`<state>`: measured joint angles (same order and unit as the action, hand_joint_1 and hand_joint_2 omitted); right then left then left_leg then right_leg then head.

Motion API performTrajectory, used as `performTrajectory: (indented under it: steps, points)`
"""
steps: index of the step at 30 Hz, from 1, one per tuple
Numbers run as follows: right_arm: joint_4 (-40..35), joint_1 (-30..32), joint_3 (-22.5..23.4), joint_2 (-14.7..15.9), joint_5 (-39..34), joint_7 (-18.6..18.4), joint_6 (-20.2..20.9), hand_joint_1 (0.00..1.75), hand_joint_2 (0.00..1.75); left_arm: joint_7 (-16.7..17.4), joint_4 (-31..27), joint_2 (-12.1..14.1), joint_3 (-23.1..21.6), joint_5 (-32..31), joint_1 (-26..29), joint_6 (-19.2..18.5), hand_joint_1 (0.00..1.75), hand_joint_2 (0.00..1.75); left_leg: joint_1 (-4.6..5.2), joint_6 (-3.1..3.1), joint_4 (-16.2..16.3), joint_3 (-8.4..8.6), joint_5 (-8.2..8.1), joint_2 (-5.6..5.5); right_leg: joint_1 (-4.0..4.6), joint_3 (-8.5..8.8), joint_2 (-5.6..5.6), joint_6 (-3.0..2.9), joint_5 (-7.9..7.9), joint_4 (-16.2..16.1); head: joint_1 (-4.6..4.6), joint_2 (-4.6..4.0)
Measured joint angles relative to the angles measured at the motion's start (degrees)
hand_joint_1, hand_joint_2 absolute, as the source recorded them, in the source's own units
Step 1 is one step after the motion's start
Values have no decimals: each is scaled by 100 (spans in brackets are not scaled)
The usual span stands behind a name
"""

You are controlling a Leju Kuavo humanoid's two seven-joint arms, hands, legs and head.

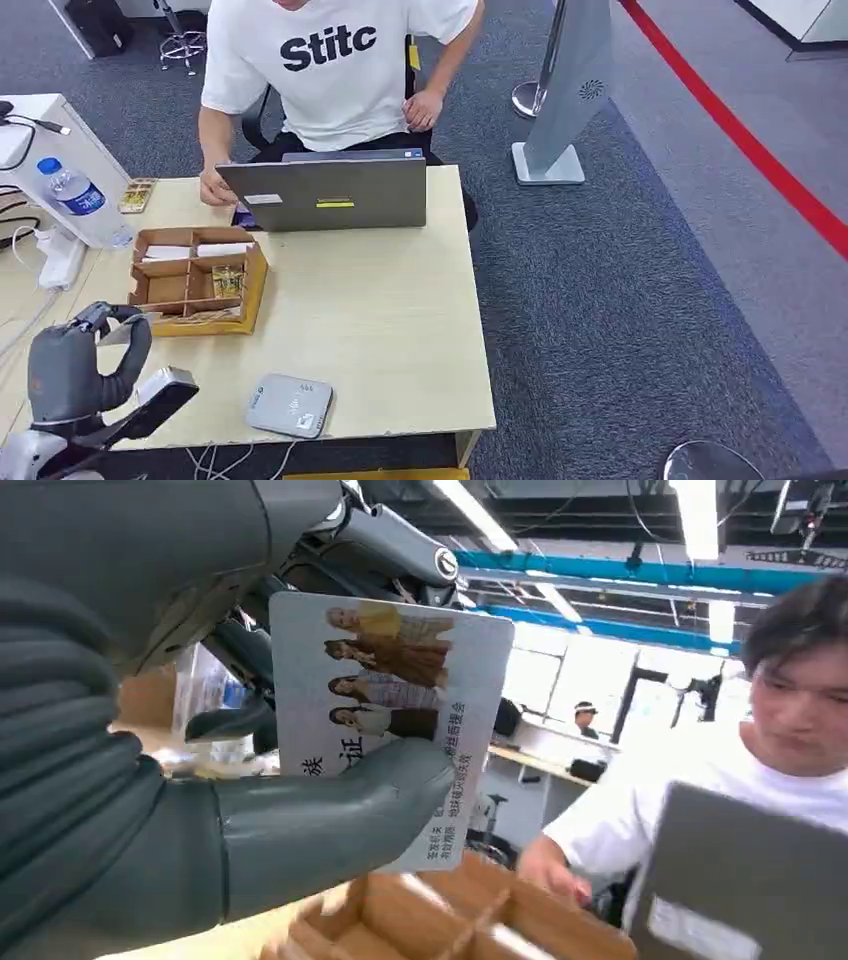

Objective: Pass the card to the sensor for recognition and then transmit it.

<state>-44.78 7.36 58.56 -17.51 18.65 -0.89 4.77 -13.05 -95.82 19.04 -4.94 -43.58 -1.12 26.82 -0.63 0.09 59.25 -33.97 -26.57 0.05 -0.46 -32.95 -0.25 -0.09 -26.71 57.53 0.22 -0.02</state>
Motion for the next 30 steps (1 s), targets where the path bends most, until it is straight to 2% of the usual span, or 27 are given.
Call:
performTrajectory:
  steps: [3, 7, 11, 14, 20, 24, 30]
  points:
    - [256, -234, 337, 66, 374, 300, 4, 0, 175, 263, 389, 157, 41, -258, -746, -284, 175, 175, -2, 0, 0, -2, 16, 0, 3, -9, 1, -6, 13, 0, 2, 2]
    - [830, -490, 653, 264, 699, 600, -66, 0, 175, 767, 1200, 347, 37, -676, -1916, -706, 175, 175, -3, -1, 0, -21, 36, 3, 8, -25, 2, -9, 40, 1, 0, 2]
    - [1400, -673, 843, 509, 871, 854, -70, 0, 175, 1079, 2162, 433, -70, -1070, -2969, -1035, 175, 175, -2, 1, 1, -29, 48, 8, 8, -33, 9, 0, 57, 1, 2, 2]
    - [1724, -776, 848, 682, 1262, 1169, -255, 0, 175, 1232, 2790, 430, -201, -1302, -3514, -1175, 175, 175, 0, 1, 1, -31, 49, 13, 6, -36, 13, -5, 62, 1, 0, 2]
    - [2138, -911, 740, 907, 1711, 1324, -553, 0, 175, 1390, 3440, 398, -380, -1443, -3954, -1250, 175, 175, 1, 1, 3, -33, 49, 21, 6, -42, 22, -3, 65, 0, 2, 2]
    - [2393, -942, 479, 986, 2202, 1307, -881, 0, 175, 1442, 3611, 332, -446, -1429, -4085, -1278, 175, 175, 0, 1, 3, -41, 49, 27, 6, -50, 29, -6, 66, 0, 0, 2]
    - [2601, -957, 275, 1025, 2266, 1309, -949, 0, 175, 1449, 3742, 245, -463, -1423, -4137, -1276, 175, 175, -1, -3, 3, -47, 43, 82, 6, -70, 87, -9, 73, 1, 2, 2]
